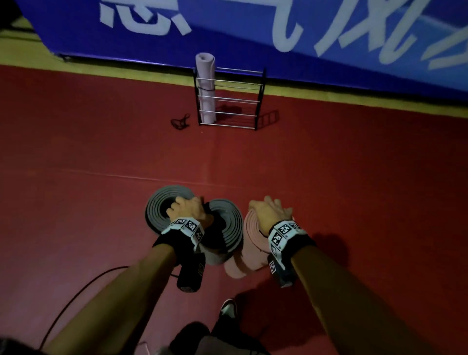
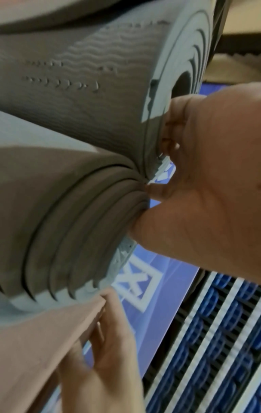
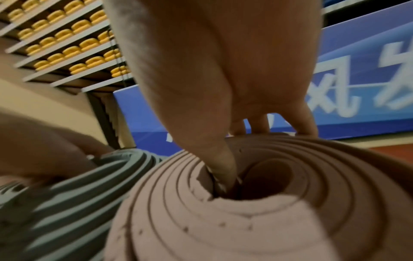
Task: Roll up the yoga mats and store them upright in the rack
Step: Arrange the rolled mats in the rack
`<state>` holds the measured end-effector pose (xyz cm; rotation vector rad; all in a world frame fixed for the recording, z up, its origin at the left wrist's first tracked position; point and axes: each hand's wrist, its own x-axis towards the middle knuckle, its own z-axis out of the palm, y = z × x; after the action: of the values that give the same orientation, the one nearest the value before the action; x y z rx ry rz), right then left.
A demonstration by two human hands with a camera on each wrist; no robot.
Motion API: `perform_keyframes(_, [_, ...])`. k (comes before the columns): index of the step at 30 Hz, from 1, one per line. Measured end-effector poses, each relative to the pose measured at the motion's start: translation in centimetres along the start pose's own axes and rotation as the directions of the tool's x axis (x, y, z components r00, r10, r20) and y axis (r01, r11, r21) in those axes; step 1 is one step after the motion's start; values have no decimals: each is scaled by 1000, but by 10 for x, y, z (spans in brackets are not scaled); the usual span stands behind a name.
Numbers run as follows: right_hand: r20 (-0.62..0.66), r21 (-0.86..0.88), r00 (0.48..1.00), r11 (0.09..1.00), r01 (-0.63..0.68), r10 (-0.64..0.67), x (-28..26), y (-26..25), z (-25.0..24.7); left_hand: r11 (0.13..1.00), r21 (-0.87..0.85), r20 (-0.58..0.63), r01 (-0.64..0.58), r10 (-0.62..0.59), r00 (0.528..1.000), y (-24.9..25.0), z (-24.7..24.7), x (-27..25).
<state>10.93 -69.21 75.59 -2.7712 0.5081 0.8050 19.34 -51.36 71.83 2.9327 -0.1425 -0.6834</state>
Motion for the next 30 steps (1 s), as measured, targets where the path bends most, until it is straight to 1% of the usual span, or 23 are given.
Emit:
perform_keyframes(3, [-40, -25, 999, 999, 26, -27, 48, -12, -38, 994, -4, -45, 105, -105, 993, 15, -29, 51])
perform_keyframes(4, [-56, -34, 998, 999, 36, -38, 67, -15, -52, 993, -6, -26, 120, -120, 992, 21, -40, 68])
perform_keyframes(7, [-95, -74, 993, 995, 64, -71, 122, -26, -91, 991, -47, 14, 128, -127, 992, 31, -70, 125])
perform_keyframes(10, [-127, -78, 988, 994, 80, -89, 187, -37, -128, 986, -74, 1, 152, -153, 988, 41, -97, 193])
perform_keyframes(11, [-139, -82, 986, 994, 79, -90, 212, -41, -142, 983, -80, -32, 165, -168, 985, 48, -105, 221])
perform_keyframes(12, [-136, -92, 987, 993, 73, -86, 229, -44, -153, 981, -85, -103, 173, -181, 978, 56, -112, 241])
perform_keyframes(13, [-131, -105, 988, 992, 71, -85, 250, -47, -166, 976, -92, -189, 197, -211, 959, 63, -121, 263])
perform_keyframes(14, [-120, -118, 990, 991, 63, -77, 272, -51, -178, 973, -104, -212, 205, -223, 952, 68, -130, 286])
perform_keyframes(15, [-110, -134, 992, 990, 51, -66, 291, -56, -191, 973, -119, -146, 200, -216, 965, 74, -141, 306])
perform_keyframes(16, [-105, -145, 993, 989, 40, -56, 313, -61, -204, 977, -122, -74, 173, -183, 980, 78, -148, 330])
perform_keyframes(17, [-108, -147, 993, 989, 24, -40, 329, -64, -215, 983, -108, -32, 149, -153, 988, 82, -154, 350])
perform_keyframes(19, [-115, -141, 993, 990, 1, -18, 370, -71, -243, 984, -106, 24, 142, -140, 990, 92, -180, 396])
perform_keyframes(21, [-117, -170, 993, 985, -12, -8, 404, -73, -266, 986, -106, 40, 131, -127, 991, 102, -194, 442])
perform_keyframes(22, [-119, -176, 993, 984, -17, -4, 418, -75, -276, 986, -104, 43, 128, -124, 991, 106, -200, 456])
perform_keyframes(26, [-148, -158, 989, 987, -23, -1, 488, -76, -323, 987, -117, 46, 106, -102, 994, 128, -232, 530])
perform_keyframes(28, [-169, -149, 986, 988, -25, -1, 523, -75, -340, 986, -121, 59, 112, -105, 993, 140, -244, 564])
perform_keyframes(30, [-164, -131, 987, 991, -27, 5, 567, -75, -360, 986, -106, 58, 129, -123, 991, 155, -259, 604])
